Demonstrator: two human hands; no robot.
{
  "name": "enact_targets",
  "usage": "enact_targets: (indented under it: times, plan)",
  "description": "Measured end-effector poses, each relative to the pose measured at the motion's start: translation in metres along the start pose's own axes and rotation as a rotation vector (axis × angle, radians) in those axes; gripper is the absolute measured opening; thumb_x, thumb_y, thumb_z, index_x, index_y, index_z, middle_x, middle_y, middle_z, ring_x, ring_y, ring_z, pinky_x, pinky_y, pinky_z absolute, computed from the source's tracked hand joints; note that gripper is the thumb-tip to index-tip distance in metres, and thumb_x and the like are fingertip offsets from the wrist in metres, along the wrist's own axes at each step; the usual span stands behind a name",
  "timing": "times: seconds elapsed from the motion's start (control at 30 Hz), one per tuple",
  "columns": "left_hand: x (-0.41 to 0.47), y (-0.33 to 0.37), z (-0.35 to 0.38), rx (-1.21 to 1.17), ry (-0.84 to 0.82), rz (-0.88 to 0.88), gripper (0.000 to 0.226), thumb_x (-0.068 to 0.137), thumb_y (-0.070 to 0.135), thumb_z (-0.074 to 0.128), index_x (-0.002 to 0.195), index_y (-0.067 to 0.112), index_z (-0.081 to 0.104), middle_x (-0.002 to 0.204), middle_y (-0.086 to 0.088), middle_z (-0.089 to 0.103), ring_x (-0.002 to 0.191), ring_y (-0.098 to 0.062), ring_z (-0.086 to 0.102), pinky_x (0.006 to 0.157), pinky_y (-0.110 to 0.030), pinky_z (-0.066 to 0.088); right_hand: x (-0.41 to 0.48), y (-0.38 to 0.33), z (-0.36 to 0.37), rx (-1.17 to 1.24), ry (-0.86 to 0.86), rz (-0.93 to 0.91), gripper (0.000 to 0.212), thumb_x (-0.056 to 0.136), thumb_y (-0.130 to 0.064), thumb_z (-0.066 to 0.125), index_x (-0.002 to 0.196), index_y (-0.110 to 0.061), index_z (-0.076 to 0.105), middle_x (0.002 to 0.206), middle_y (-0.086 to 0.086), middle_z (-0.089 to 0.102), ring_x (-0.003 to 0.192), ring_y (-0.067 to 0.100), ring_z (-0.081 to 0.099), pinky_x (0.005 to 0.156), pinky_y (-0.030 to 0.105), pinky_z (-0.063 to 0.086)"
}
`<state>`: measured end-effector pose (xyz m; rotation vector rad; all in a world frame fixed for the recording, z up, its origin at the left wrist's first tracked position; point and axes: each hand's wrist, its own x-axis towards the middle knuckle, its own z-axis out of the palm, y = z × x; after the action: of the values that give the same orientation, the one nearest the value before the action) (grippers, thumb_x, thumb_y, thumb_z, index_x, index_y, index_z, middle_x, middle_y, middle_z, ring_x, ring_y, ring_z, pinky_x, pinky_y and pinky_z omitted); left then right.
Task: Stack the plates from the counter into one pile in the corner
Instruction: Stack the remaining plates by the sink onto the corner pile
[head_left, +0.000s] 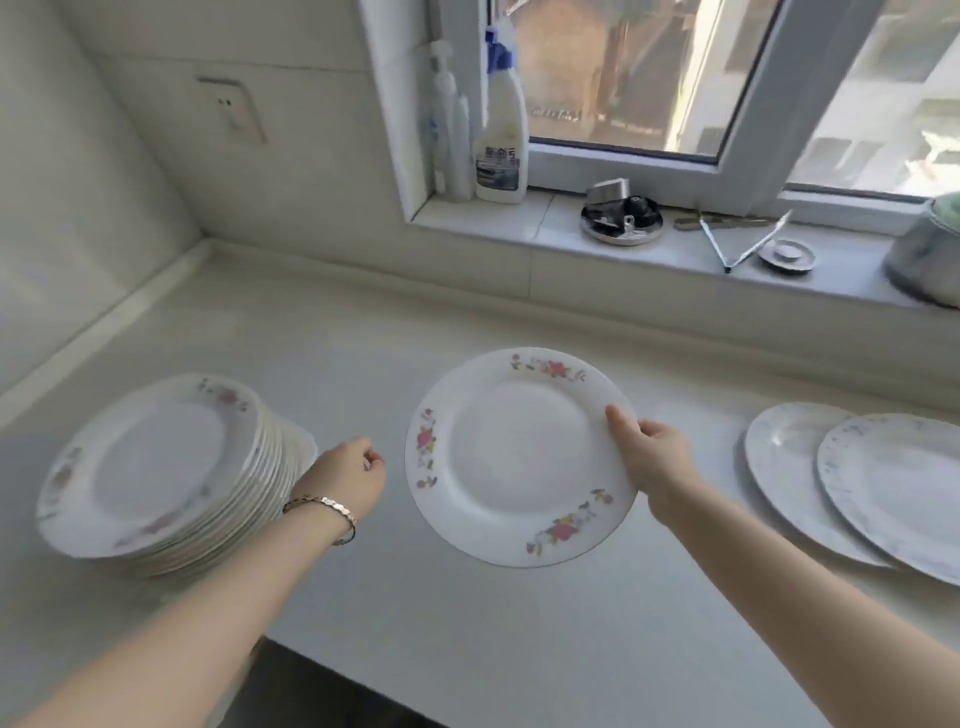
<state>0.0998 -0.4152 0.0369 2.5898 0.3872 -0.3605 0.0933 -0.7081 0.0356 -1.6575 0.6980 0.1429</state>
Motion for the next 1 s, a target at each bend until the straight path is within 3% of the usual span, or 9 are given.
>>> enact_targets:
  times: [0.1,0.2,0.3,0.43,0.53,0.77,0.9,1.0]
  plan:
    - [0.016,-0.057,-0.048,0.0,0.065,-0.038,0.015,0.089,0.018,0.043,0.08,0.017,0.056,0.083,-0.007,0.067,0.084,-0.029,0.064,0.077,-0.034,0.051,-0.004,-0.015,0.081,0.009,-0.035,0.014,0.052,0.088,-0.039,0.056,0.096,0.012,0.058,0.086,0.009,0.052,0.076,0.02,0.048,0.068,0.03,0.039]
    - [0.032,-0.111,-0.094,0.03,0.112,-0.069,0.012,0.09,0.019,0.044,0.084,0.022,0.053,0.078,0.005,0.055,0.082,-0.024,0.055,0.077,-0.031,0.046,-0.01,-0.03,0.16,0.016,-0.074,0.015,0.055,0.087,-0.04,0.056,0.097,0.013,0.055,0.085,0.008,0.052,0.076,0.02,0.049,0.074,0.034,0.046]
    - [0.045,-0.158,-0.128,0.012,0.146,-0.112,0.011,0.092,0.018,0.043,0.087,0.021,0.053,0.073,0.008,0.051,0.078,-0.023,0.052,0.078,-0.034,0.047,-0.022,-0.046,0.23,0.012,-0.133,0.0,0.039,0.088,-0.039,0.056,0.089,-0.001,0.06,0.084,0.008,0.051,0.074,0.02,0.048,0.071,0.032,0.043]
    - [0.058,-0.201,-0.155,-0.04,0.166,-0.154,0.011,0.09,0.019,0.043,0.087,0.023,0.052,0.088,0.002,0.061,0.081,-0.026,0.058,0.079,-0.031,0.048,-0.036,-0.054,0.297,-0.024,-0.174,-0.016,0.029,0.089,-0.036,0.055,0.075,-0.011,0.049,0.071,0.004,0.046,0.065,0.019,0.042,0.062,0.029,0.036]
    - [0.066,-0.219,-0.165,-0.099,0.144,-0.184,0.012,0.089,0.018,0.042,0.089,0.024,0.052,0.089,-0.003,0.067,0.083,-0.029,0.066,0.077,-0.034,0.051,-0.043,-0.052,0.325,-0.055,-0.171,-0.009,0.036,0.09,-0.031,0.056,0.063,-0.014,0.04,0.063,0.001,0.038,0.056,0.015,0.034,0.05,0.024,0.027]
    - [0.076,-0.229,-0.168,-0.136,0.141,-0.182,0.012,0.092,0.017,0.041,0.094,0.021,0.052,0.072,0.01,0.053,0.078,-0.026,0.057,0.077,-0.032,0.047,-0.05,-0.042,0.347,-0.226,-0.145,-0.174,0.036,0.092,-0.031,0.049,0.063,-0.014,0.035,0.062,-0.001,0.036,0.056,0.016,0.033,0.051,0.027,0.026]
    - [0.078,-0.232,-0.169,-0.141,0.147,-0.19,0.015,0.091,0.017,0.044,0.098,0.019,0.057,0.091,-0.005,0.068,0.079,-0.025,0.057,0.081,-0.034,0.05,-0.056,-0.034,0.359,-0.365,-0.077,-0.278,0.034,0.091,-0.039,0.048,0.086,-0.007,0.058,0.078,0.005,0.059,0.075,0.025,0.056,0.065,0.034,0.043]
    - [0.079,-0.236,-0.168,-0.187,0.144,-0.204,0.017,0.089,0.014,0.043,0.097,0.016,0.058,0.087,-0.005,0.067,0.072,-0.026,0.065,0.078,-0.035,0.052,-0.061,-0.033,0.369,-0.477,-0.055,-0.355,0.038,0.092,-0.042,0.045,0.097,-0.008,0.061,0.091,0.009,0.066,0.086,0.029,0.06,0.07,0.036,0.047]
